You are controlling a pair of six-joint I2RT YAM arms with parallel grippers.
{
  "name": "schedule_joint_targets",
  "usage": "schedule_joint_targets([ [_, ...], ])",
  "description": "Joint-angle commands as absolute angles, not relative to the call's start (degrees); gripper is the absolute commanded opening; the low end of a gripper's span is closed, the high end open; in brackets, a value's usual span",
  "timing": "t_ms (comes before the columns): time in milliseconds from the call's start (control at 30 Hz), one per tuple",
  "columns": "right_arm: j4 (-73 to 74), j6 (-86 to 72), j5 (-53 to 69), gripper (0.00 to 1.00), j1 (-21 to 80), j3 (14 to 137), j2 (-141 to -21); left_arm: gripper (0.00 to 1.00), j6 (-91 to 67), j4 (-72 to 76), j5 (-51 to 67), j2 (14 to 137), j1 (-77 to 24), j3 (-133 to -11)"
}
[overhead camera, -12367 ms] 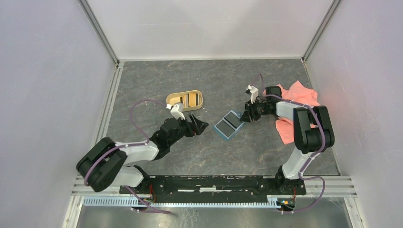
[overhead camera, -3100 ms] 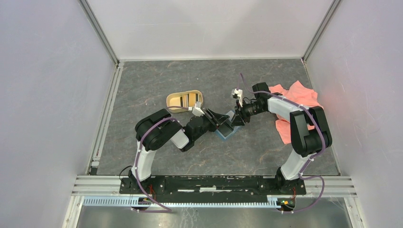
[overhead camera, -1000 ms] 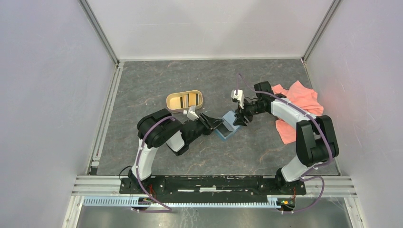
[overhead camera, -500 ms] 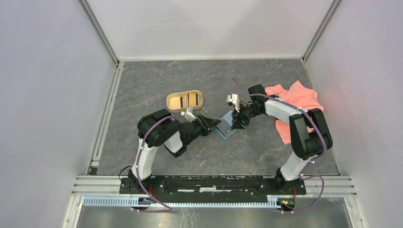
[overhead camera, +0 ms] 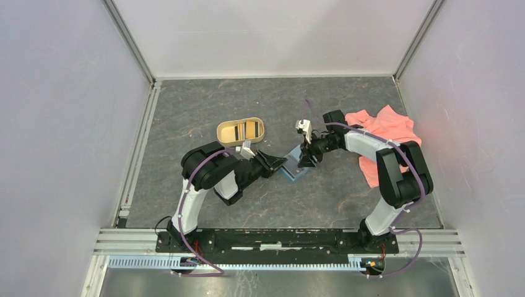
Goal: Put the credit cards into the card holder
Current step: Turn over the card slot in the card holder.
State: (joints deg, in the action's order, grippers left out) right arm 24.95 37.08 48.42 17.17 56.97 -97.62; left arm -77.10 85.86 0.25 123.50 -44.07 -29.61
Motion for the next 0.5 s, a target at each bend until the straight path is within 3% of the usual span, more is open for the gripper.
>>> schedule_joint_targets([
  [0, 15.2, 27.3, 49.2, 0.53, 18.2, 53.9, -98.0, 0.41, -78.2, 89.2, 1.5, 124.8, -43.7, -29.2],
  [467, 19.3, 28.4, 52.1, 0.32, 22.8, 57.2, -102.9, 0.41, -77.9, 88.7, 1.5, 123.1, -42.5, -25.6],
])
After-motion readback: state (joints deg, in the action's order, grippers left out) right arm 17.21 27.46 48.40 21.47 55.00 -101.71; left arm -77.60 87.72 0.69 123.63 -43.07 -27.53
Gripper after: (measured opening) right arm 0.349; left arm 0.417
